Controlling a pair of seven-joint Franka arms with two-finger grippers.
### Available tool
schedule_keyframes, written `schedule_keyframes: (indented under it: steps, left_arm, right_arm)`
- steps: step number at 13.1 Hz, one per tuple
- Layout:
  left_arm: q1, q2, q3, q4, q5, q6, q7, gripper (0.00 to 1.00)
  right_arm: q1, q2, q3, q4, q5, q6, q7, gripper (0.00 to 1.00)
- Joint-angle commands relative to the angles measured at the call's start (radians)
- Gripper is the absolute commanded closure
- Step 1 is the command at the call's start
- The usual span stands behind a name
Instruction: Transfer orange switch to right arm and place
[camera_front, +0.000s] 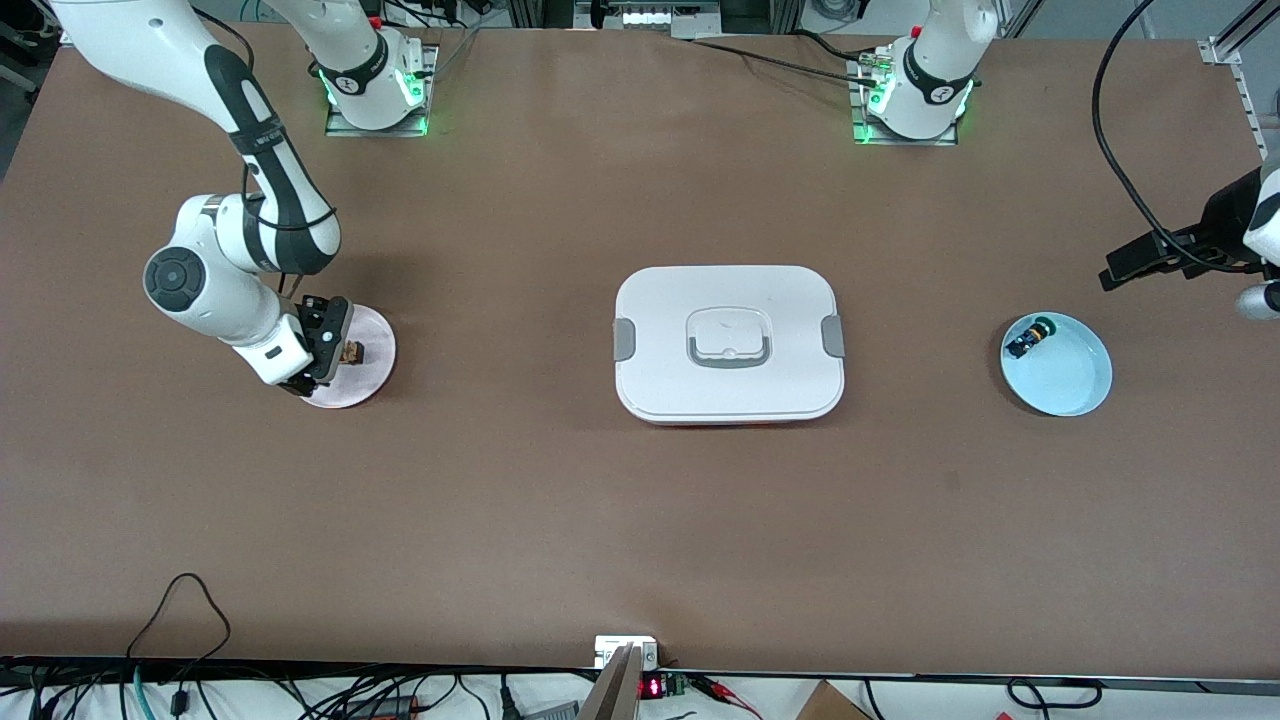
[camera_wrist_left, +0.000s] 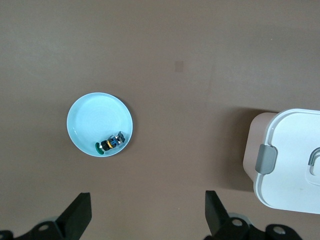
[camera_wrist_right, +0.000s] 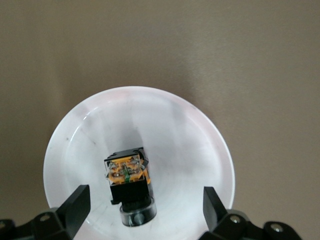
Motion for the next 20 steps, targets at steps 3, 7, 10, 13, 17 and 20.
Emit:
schedule_keyframes:
  steps: [3,7,10,13,17,20]
  left_arm:
    - [-0.004,0.012,-0.021,0.016,-0.018,-0.011,-0.003,0.00]
    - [-0.005,0.020,-0.022,0.044,-0.016,-0.007,-0.002,0.00]
    - [-0.007,0.026,-0.022,0.044,-0.013,-0.007,0.001,0.00]
    - [-0.012,0.029,-0.027,0.044,-0.001,-0.010,0.001,0.00]
    - [-0.012,0.029,-0.027,0.045,-0.004,-0.011,0.001,0.00]
    - [-0.012,0.029,-0.027,0.045,-0.005,-0.011,0.000,0.00]
  right_arm:
    - [-0.004,-0.048,0.001,0.087,-0.001,-0.248,0.286,0.00]
    - [-0.001,-0.068,0.002,0.199,0.004,-0.495,0.709,0.00]
    - [0.009,-0.077,0.002,0.268,0.007,-0.610,1.021,0.00]
    - [0.018,-0.108,0.002,0.285,0.009,-0.638,1.181,0.00]
    - [0.037,-0.174,0.002,0.319,0.009,-0.701,1.335,0.00]
    - [0.032,-0.166,0.001,0.509,0.005,-0.862,1.329,0.00]
